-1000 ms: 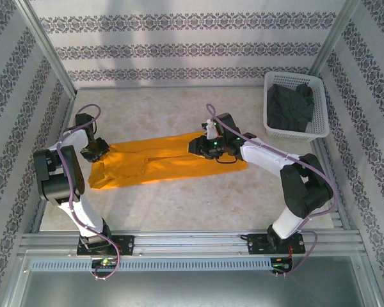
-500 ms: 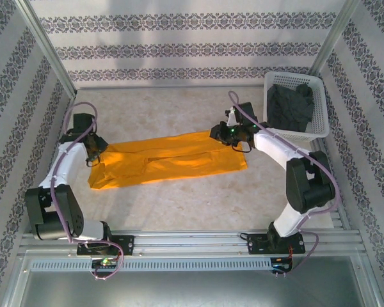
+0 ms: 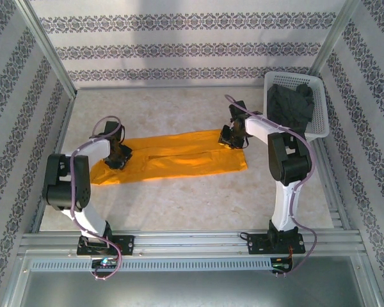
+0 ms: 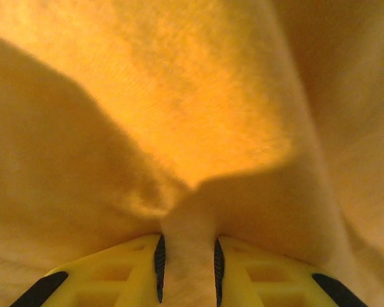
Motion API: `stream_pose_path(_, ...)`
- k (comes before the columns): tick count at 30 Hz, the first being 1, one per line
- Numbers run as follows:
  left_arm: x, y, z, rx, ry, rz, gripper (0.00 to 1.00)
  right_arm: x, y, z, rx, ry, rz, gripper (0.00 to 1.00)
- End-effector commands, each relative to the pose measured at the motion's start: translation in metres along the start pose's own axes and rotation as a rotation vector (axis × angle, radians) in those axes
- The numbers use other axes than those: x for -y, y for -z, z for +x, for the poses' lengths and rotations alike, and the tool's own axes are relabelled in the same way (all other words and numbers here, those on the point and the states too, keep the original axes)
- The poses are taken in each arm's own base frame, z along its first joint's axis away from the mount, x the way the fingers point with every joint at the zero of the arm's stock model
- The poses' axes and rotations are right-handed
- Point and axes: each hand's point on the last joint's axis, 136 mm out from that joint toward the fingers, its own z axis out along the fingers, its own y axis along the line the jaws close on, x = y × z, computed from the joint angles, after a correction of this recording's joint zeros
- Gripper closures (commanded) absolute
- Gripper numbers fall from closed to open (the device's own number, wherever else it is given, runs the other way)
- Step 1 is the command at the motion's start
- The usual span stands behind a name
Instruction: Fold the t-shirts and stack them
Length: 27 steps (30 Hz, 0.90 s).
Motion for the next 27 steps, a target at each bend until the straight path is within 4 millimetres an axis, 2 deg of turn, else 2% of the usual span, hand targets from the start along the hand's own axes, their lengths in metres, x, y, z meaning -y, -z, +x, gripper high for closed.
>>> stream_pose_path(1,0.013,-0.011,-0.011,0.012,-0.041,-0.031,0.72,0.027,0.011,0.025,-0.060,0.018,0.194,0.77)
stream_pose_path(3,0.028,-0.019,-0.015,-0.005,-0.083,-0.024,0.72,0.040,0.017,0.040,-0.080,0.003,0.249,0.76)
stream_pose_path(7,0.076,-0.041,-0.021,-0.027,-0.171,0.052,0.72,0.058,0.026,0.084,-0.114,-0.011,0.300,0.75)
stream_pose_path(10,0.122,-0.059,-0.015,-0.047,-0.249,0.132,0.72,0.067,0.028,0.126,-0.144,-0.020,0.315,0.75)
stream_pose_path(12,0.160,-0.071,-0.004,-0.060,-0.304,0.207,0.72,0.067,0.027,0.155,-0.159,-0.046,0.287,0.74)
stream_pose_path(16,0.230,-0.093,0.028,-0.103,-0.377,0.361,0.71,0.053,0.019,0.199,-0.190,-0.075,0.219,0.73)
stream_pose_path(21,0.304,-0.115,0.068,-0.147,-0.420,0.525,0.68,0.011,0.006,0.240,-0.260,-0.092,0.107,0.72)
stream_pose_path(23,0.323,-0.122,0.079,-0.162,-0.430,0.565,0.65,-0.003,0.001,0.249,-0.279,-0.098,0.066,0.72)
stream_pose_path(25,0.346,-0.116,0.083,-0.163,-0.438,0.622,0.61,-0.014,0.000,0.251,-0.278,-0.085,0.043,0.71)
stream_pose_path(27,0.364,-0.102,0.082,-0.147,-0.446,0.668,0.55,-0.020,0.003,0.246,-0.262,-0.061,0.026,0.68)
